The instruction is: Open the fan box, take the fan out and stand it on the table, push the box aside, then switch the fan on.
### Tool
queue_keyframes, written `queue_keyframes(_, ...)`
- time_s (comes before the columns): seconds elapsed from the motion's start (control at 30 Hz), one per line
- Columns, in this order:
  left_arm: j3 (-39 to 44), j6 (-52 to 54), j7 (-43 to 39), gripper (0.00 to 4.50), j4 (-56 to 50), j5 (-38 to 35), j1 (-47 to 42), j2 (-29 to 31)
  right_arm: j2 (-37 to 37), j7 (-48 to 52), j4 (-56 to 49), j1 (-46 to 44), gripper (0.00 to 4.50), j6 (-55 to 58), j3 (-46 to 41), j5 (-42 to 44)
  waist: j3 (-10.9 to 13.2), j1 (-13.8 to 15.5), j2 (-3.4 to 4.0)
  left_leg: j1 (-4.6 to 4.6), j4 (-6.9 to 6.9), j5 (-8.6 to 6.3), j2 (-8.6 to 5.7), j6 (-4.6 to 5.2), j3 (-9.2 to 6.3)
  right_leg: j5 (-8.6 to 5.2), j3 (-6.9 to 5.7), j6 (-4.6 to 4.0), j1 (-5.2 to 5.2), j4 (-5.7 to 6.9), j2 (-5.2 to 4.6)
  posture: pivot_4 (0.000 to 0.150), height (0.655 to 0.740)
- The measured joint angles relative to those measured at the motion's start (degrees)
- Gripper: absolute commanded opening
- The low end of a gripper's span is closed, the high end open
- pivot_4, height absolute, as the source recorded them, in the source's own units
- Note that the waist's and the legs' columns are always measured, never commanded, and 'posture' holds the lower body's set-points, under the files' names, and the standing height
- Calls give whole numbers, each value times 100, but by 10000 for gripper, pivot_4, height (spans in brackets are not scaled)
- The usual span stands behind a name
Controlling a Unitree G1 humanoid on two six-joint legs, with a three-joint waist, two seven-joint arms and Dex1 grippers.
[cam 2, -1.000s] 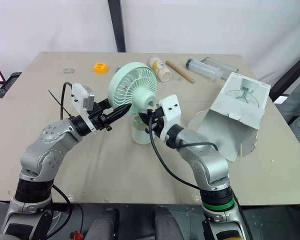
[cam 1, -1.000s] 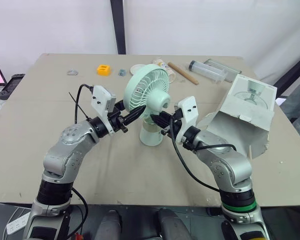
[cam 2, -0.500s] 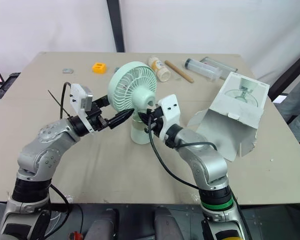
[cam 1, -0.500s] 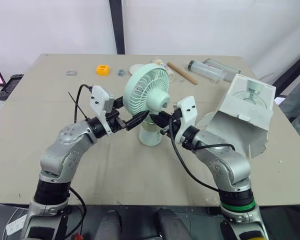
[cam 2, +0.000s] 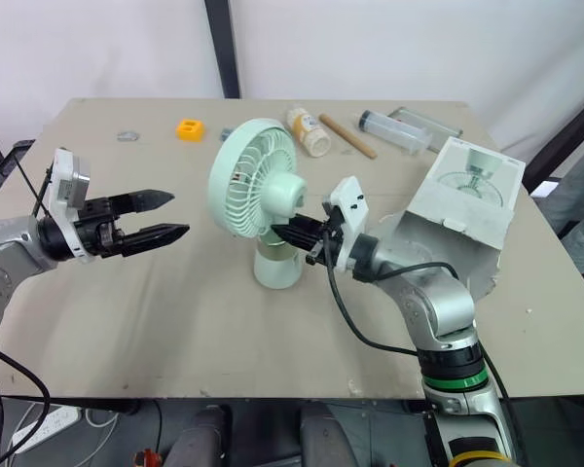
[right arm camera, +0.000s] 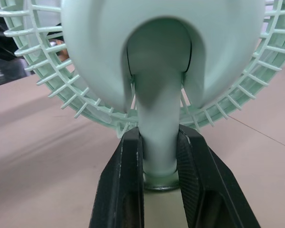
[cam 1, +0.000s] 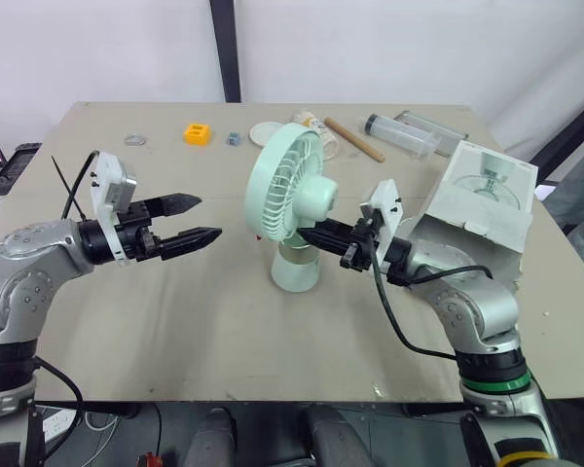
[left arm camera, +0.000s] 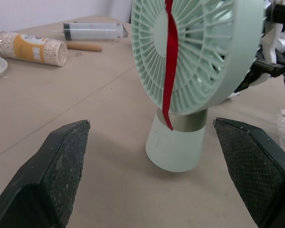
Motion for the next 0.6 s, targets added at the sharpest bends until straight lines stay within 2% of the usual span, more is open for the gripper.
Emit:
queue_keyframes(0.17,-249,-153,-21,44182,-63,275,283,-51,-178,873,-3,-78,3811,-165,69,281,4,1,-1,-6,0,-2,1,1,0,1,-2,-1,-2,-8,-1,1500,7400)
queue_keyframes(0.2,-363,-181,-25,41855,-112,359,371,-61,-217,1024,-7,-77,3811,-183,103,296,5,2,-1,-7,0,-3,1,1,-1,1,-2,-1,-2,-8,-1,1500,7400)
queue_keyframes(0.37,-808,-380,-76,25769,-383,602,736,-211,-357,1493,-96,95,3811,-441,376,286,5,12,-1,-8,1,-3,3,1,-1,1,-3,-2,-3,-8,0,1500,7400)
queue_keyframes(0.5,-950,-572,-78,11014,-439,752,823,-347,-387,1616,-123,351,3811,-675,621,113,5,15,-2,-7,3,-3,2,1,-1,1,-3,-2,-3,-8,0,1500,7400)
queue_keyframes(0.6,-1101,-688,-111,2260,-435,901,862,-432,-428,1662,-118,429,3811,-801,733,-21,5,17,-2,-7,4,-3,2,1,-1,2,-3,-2,-2,-8,0,1500,7400)
